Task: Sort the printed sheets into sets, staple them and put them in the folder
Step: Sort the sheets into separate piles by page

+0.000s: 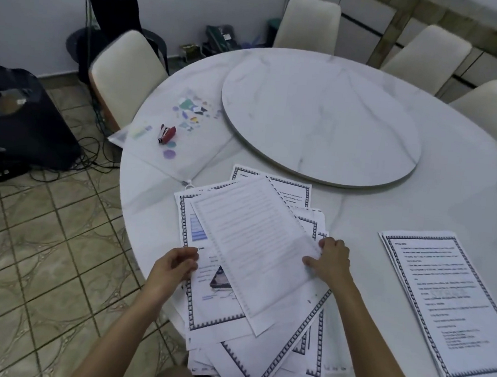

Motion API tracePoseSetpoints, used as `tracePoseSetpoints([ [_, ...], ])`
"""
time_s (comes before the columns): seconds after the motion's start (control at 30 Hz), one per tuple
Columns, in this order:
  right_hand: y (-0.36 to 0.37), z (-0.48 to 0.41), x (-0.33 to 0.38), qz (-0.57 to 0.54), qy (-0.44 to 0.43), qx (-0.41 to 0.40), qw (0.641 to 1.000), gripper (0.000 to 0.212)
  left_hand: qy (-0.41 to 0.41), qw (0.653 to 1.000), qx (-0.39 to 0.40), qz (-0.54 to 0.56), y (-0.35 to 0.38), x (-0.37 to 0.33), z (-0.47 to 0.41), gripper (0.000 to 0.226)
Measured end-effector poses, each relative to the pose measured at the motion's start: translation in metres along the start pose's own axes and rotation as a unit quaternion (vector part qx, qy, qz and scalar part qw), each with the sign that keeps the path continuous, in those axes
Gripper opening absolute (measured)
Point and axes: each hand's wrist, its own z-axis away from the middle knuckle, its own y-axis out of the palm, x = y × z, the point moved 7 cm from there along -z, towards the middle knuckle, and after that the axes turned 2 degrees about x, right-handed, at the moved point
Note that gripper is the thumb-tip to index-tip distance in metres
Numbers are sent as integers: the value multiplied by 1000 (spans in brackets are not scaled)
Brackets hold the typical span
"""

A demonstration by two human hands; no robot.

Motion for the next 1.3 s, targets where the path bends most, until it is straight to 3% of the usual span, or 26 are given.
tracePoseSetpoints([
  [0.37,1,-5,-4,0,13,34,999,45,10,999,-7,-31,0,3,-3,20],
  [0.8,-2,-9,-1,22,-7,34,999,58,3,999,-24,-22,0,6,-7,21],
  [1.07,-13,-4,2,-36,-77,-74,994,34,0,999,-26,-37,0,7,-7,20],
  [1.3,-13,2,3,-55,-108,-85,989,32,-3,999,-24,-44,-1,9,-11,21],
])
